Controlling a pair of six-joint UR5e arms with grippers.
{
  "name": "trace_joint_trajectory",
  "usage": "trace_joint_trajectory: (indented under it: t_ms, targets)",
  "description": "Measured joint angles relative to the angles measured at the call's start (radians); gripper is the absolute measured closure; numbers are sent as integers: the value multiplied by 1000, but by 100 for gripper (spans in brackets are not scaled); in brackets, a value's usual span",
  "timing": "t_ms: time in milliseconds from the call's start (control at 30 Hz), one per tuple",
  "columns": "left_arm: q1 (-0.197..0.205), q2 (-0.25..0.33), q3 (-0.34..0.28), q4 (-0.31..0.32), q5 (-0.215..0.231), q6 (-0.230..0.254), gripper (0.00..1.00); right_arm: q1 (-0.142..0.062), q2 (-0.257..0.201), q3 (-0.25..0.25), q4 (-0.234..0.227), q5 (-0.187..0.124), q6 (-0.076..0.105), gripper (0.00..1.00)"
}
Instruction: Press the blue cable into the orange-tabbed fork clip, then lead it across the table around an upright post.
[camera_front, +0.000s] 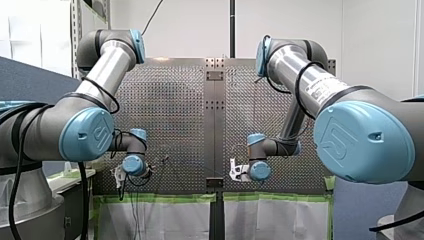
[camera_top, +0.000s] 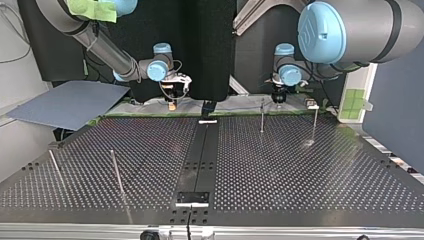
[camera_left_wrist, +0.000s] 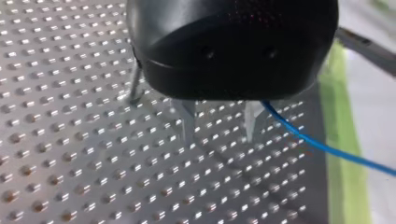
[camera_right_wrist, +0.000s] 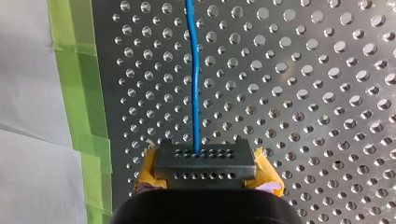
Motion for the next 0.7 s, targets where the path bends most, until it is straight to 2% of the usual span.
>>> trace_joint_trajectory:
  t_ms: [233,367,500,700]
  targets:
    - [2,0,-4,-66,64,67,0,2,0,0,2,-1,0,100]
    - [2,4,-25,-105,57,107,0,2,0,0,2,-1,0,100]
    - [3,19,-53,-100,38,124,0,3,0,0,2,-2,0,100]
    - [0,67,-107,-56,46,101,0,4,0,0,2,-2,0,100]
